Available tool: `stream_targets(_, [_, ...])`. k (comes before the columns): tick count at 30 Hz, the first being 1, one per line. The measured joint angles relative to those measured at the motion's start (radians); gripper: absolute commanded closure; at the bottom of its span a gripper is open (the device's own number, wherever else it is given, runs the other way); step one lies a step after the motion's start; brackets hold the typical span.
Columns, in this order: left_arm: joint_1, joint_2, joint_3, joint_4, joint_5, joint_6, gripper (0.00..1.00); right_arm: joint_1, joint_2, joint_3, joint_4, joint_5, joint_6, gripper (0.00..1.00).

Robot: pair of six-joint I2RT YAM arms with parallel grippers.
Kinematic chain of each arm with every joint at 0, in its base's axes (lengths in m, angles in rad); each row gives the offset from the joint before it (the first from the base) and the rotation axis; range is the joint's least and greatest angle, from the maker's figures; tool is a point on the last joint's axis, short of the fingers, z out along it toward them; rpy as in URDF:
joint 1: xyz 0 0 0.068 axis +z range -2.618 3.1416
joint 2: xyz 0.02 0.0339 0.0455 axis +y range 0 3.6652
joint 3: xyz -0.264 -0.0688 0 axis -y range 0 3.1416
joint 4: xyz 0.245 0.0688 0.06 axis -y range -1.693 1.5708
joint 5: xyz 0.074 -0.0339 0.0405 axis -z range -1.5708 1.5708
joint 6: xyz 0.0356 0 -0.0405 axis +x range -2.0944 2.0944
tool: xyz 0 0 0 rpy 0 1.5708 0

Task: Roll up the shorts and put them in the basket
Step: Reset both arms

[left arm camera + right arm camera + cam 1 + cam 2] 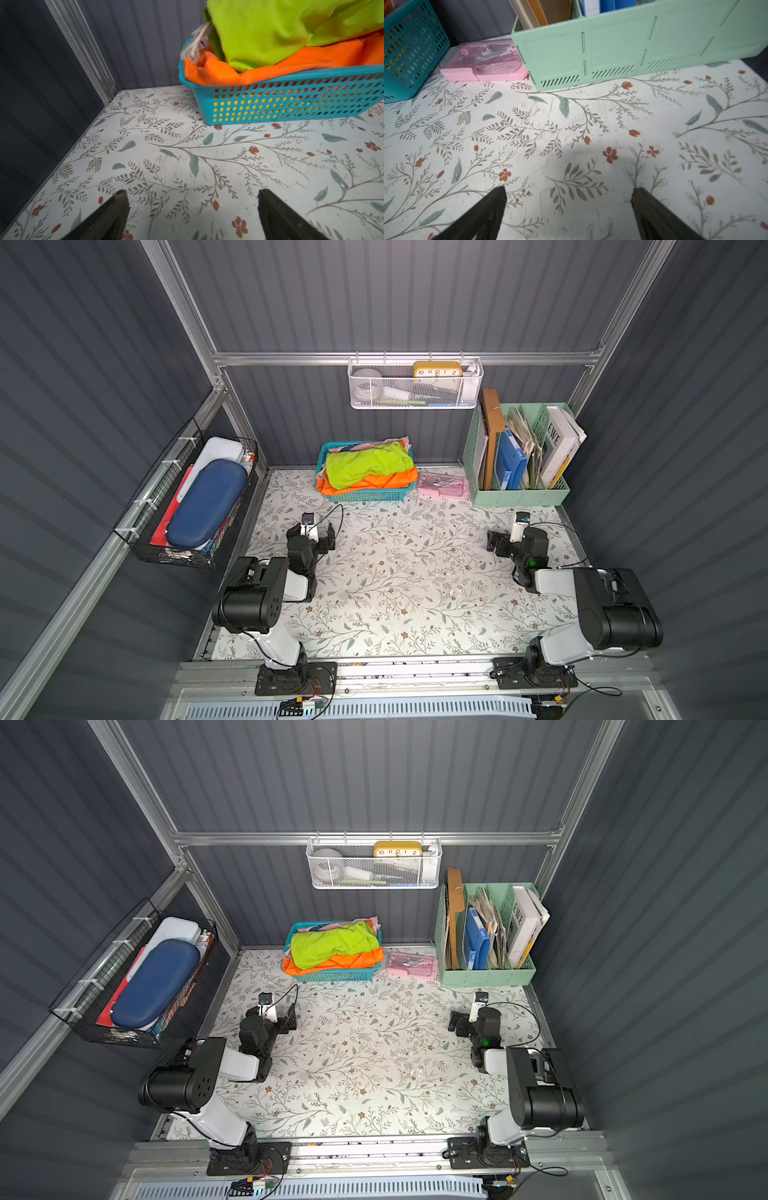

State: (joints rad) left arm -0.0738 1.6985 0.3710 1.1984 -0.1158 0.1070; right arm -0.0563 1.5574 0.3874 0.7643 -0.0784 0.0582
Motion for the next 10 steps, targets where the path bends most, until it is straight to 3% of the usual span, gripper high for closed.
stream_targets(10, [0.009,0.001,0.000,0.020,0.030,-0.013,0.00,0.000,-0.003,0.002,0.110,0.012,0.000,0.01])
